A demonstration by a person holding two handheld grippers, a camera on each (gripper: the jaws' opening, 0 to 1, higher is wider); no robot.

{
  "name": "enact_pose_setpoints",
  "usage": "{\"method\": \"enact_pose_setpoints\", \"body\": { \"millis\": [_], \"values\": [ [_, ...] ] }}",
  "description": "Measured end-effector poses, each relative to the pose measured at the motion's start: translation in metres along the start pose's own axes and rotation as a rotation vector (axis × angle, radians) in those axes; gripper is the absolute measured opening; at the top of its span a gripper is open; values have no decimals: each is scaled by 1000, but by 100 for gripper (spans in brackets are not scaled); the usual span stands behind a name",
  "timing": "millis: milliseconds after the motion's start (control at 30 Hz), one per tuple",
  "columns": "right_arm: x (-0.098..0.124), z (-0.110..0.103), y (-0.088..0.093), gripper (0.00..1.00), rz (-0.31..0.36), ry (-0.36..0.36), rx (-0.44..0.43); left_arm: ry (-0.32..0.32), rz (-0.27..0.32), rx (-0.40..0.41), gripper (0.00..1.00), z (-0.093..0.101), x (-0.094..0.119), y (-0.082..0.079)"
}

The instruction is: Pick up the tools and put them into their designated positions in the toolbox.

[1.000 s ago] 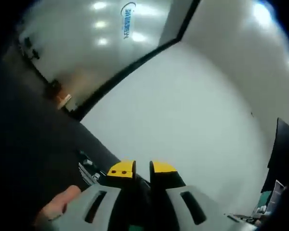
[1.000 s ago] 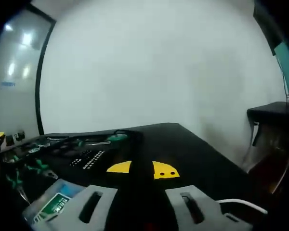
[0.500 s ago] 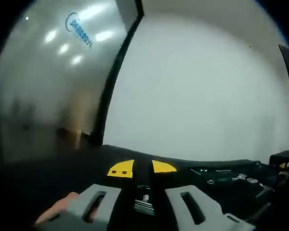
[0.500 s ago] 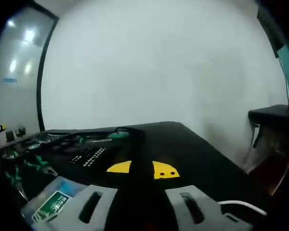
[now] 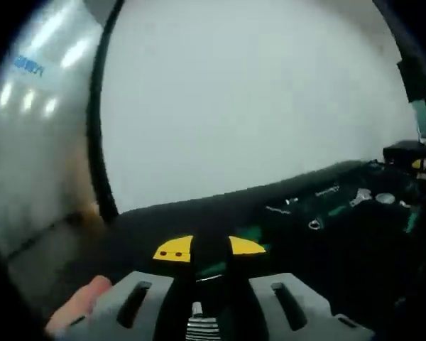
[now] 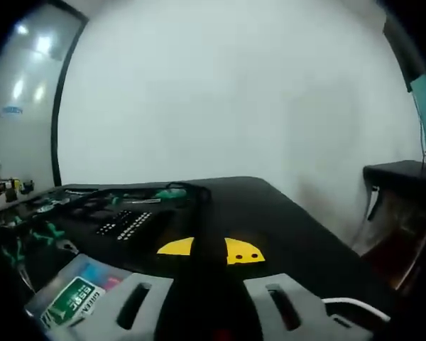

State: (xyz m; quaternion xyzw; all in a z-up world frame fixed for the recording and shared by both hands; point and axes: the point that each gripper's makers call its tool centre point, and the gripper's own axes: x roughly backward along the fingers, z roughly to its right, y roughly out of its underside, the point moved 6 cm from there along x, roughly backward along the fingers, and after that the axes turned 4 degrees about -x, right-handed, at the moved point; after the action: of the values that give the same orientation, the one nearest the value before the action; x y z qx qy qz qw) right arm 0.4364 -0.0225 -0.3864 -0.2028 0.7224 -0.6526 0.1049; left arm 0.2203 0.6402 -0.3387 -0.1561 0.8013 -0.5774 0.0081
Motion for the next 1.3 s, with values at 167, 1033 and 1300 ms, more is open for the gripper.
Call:
{"method": "enact_pose_setpoints", "body": {
  "millis": [167, 1033, 1300],
  "values": [
    [-2, 7, -1, 12, 15, 26, -23, 95, -148, -398, 18, 16, -20, 8],
    [-13, 9, -2, 12, 22, 9, -48, 628, -733, -998, 13, 39, -88, 18],
    [-15, 9, -3, 12, 21, -7, -62, 505, -673, -891, 5, 25, -83, 11]
  ]
}}
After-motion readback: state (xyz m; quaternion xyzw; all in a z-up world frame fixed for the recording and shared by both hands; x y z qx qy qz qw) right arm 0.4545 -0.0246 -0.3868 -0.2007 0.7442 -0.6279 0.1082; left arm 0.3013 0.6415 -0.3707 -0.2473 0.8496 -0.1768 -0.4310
